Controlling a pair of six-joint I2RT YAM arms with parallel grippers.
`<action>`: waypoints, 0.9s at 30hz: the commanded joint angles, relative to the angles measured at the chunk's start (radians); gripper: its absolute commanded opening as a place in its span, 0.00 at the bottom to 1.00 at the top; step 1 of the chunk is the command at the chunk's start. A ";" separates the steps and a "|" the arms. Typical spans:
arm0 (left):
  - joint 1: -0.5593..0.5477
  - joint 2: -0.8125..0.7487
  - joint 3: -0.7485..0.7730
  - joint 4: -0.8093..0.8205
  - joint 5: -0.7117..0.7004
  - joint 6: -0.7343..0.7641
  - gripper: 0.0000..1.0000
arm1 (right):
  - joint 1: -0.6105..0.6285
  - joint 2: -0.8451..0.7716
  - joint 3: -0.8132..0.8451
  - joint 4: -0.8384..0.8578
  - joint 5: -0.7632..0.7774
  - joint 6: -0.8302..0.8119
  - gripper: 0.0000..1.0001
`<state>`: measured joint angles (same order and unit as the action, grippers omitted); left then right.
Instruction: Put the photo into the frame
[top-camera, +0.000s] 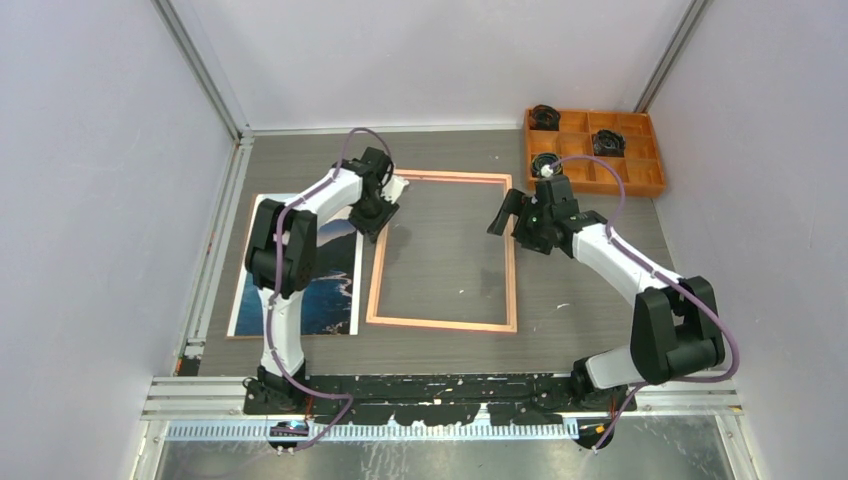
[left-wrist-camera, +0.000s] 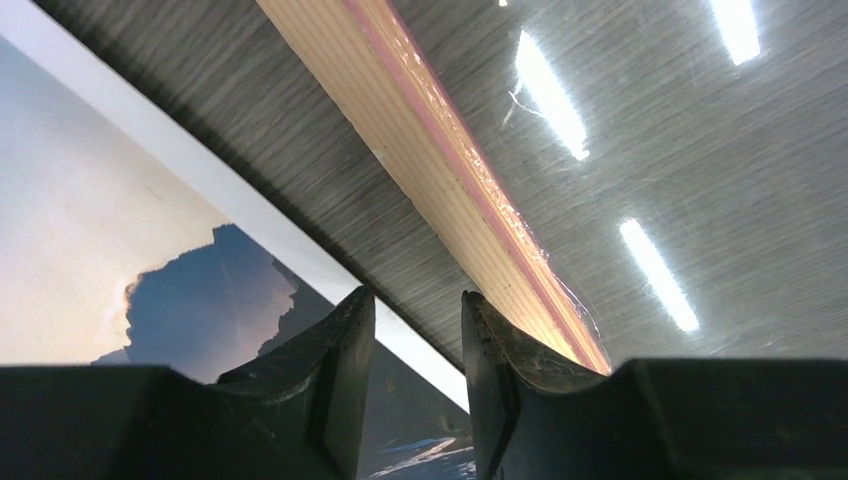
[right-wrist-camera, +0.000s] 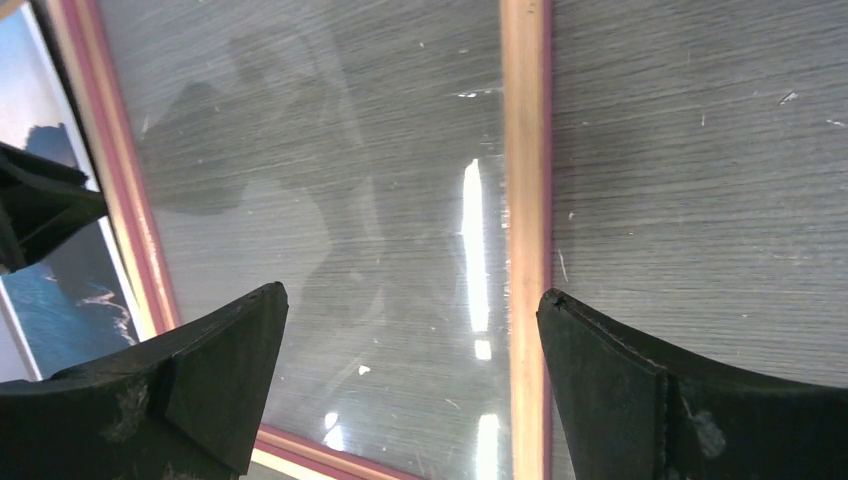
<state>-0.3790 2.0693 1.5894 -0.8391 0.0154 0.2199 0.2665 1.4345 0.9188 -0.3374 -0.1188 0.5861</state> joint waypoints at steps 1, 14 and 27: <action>-0.043 0.006 0.064 -0.016 0.018 -0.008 0.39 | 0.001 -0.075 0.003 0.031 -0.018 0.030 1.00; 0.052 -0.125 0.125 -0.160 0.070 -0.011 0.43 | 0.260 -0.001 0.169 0.021 0.170 0.138 1.00; 0.574 -0.508 -0.274 -0.078 -0.092 0.196 0.66 | 0.630 0.545 0.722 0.051 0.163 0.207 1.00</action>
<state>0.1520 1.6115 1.4593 -0.9371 -0.0101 0.3099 0.8410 1.8969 1.5242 -0.2989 0.0570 0.7620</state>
